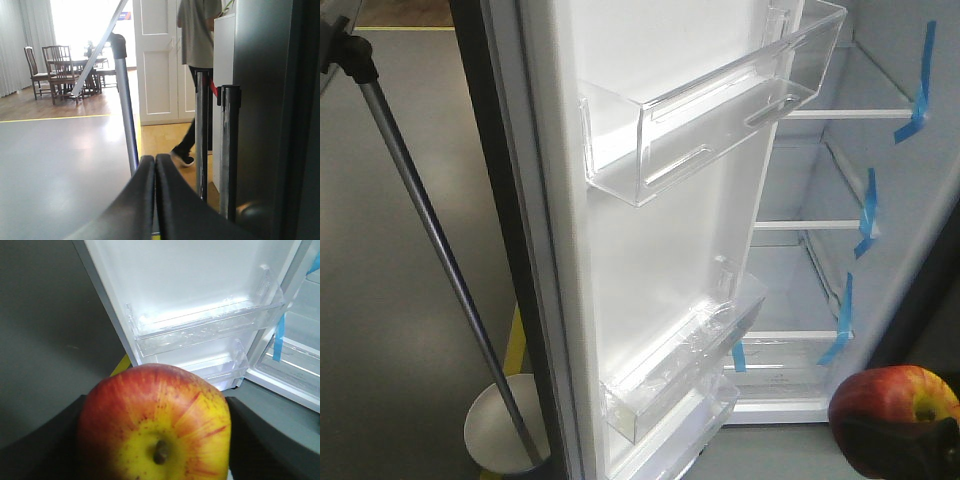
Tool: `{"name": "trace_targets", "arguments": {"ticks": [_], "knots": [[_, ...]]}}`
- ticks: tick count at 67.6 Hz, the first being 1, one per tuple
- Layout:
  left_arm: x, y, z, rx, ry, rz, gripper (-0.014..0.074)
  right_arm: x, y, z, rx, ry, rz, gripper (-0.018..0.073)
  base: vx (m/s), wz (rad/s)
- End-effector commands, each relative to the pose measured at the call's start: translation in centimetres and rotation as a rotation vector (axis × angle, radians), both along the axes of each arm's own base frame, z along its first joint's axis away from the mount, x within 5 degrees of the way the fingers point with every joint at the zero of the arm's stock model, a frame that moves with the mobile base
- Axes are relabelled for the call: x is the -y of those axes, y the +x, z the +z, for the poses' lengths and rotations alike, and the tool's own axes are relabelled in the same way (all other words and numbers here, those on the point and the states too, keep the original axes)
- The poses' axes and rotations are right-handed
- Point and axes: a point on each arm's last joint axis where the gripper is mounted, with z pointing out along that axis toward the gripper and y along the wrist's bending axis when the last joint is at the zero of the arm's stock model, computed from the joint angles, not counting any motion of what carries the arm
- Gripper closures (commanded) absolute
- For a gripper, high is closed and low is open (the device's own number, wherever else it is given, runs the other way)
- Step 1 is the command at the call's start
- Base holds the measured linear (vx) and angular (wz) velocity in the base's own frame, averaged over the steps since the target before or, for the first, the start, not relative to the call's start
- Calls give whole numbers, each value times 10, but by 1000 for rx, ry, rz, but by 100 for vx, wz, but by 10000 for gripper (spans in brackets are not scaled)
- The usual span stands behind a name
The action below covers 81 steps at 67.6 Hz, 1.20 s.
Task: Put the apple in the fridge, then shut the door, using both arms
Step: 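Approach closer to the refrigerator door bins with the apple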
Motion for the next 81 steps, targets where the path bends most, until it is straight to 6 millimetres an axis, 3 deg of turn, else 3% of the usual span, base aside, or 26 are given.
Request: {"name": "trace_targets", "arguments": {"ticks": [1, 81], "knots": [[0, -3, 14, 108, -17, -4, 603, -1, 3, 14, 86, 47, 5, 336, 2, -2], [0, -3, 14, 108, -17, -4, 603, -2, 3, 14, 85, 47, 5, 336, 0, -1]]}}
